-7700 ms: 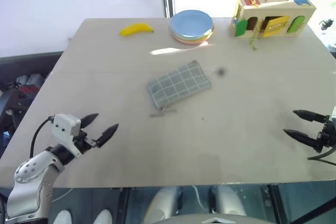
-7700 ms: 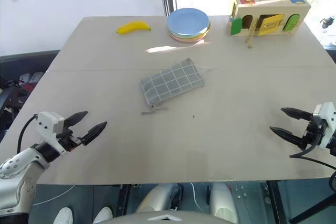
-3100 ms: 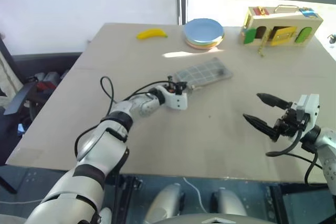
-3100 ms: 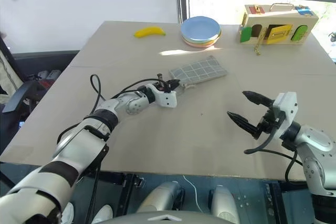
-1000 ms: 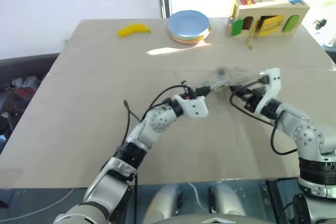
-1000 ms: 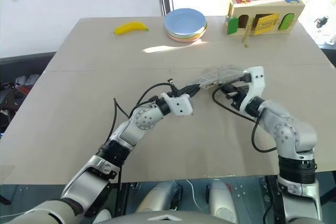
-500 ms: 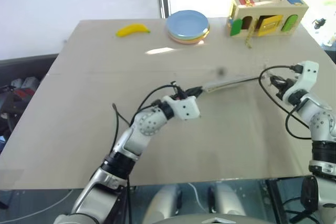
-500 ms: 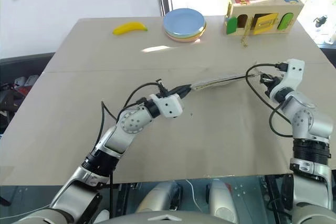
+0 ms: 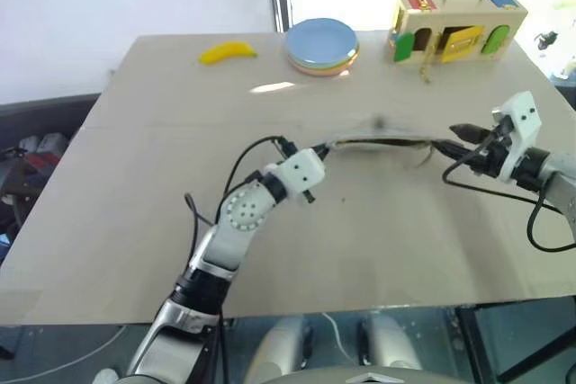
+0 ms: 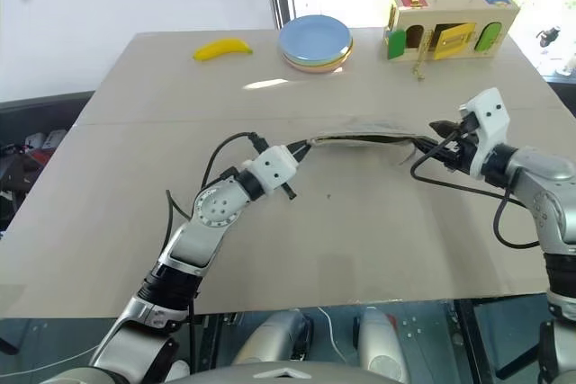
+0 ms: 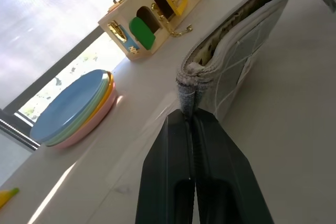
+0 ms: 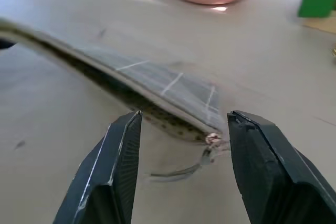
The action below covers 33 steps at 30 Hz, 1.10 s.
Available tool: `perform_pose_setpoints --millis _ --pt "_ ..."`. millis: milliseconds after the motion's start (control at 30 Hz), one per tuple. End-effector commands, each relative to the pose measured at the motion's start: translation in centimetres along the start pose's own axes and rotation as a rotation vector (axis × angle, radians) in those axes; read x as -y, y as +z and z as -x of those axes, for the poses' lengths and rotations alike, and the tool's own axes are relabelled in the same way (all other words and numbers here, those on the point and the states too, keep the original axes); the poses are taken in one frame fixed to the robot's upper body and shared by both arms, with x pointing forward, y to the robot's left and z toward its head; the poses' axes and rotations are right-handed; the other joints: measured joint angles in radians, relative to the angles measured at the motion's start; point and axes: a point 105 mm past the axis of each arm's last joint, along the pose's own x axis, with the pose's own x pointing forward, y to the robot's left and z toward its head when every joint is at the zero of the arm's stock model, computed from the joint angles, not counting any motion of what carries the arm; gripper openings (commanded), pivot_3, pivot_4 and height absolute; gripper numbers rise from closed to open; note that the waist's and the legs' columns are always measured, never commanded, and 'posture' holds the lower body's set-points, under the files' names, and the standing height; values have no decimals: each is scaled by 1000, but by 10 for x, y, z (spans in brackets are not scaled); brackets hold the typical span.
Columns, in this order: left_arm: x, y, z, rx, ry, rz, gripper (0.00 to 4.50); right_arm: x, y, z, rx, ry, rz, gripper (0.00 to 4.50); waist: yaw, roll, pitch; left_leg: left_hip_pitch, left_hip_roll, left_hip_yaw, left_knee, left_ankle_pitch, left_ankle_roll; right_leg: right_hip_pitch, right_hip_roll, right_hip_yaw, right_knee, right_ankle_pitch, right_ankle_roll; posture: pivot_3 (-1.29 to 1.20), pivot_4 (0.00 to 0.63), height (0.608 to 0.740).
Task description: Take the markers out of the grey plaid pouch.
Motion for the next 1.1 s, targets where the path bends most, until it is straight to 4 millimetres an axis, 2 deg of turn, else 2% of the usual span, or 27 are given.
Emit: perform_pose_setpoints --millis 33,100,233,600,733,933,1033,1067,1100 --pt "-6 17 -6 55 32 42 0 -19 32 -8 108 61 154 2463 0 0 0 0 0 0 0 0 0 0 0 0 0 0 0 0 150 740" --pt "-3 19 -7 61 21 51 0 -28 29 -16 105 89 172 1776 -2 0 0 0 0 0 0 0 0 0 0 0 0 0 0 0 150 740" --pt "0 22 -9 71 2 52 0 -39 15 -27 87 145 179 10 0 0 0 0 0 0 -1 0 0 -1 0 0 0 0 0 0 150 740" --pt "5 28 -8 101 -31 33 0 -30 -7 -47 77 104 131 10 4 0 0 0 0 0 -1 0 0 -1 0 0 -1 0 0 0 150 740" --pt "7 30 -9 111 -47 31 0 -29 -10 -60 50 80 228 10 1 0 0 0 0 0 -1 0 0 -1 0 0 -1 0 0 0 150 740" --pt "14 37 -9 155 -82 54 0 -33 -4 -78 32 99 413 10 -3 0 0 0 0 0 -1 0 0 -1 0 0 -1 0 0 0 150 740" --pt "15 38 -9 165 -90 65 0 -38 -3 -81 6 165 483 769 -1 0 0 0 0 0 -1 0 0 -1 0 -1 -1 0 0 0 150 740" --pt "15 38 -9 167 -90 70 0 -40 -3 -82 -6 192 509 1243 -1 0 0 0 0 0 -1 0 0 -1 0 -1 -1 0 0 0 150 740" --pt "15 38 -9 169 -93 74 0 -42 -4 -82 -24 219 555 1384 -2 0 0 0 0 0 -1 0 0 -1 0 -1 -1 0 0 0 150 740"
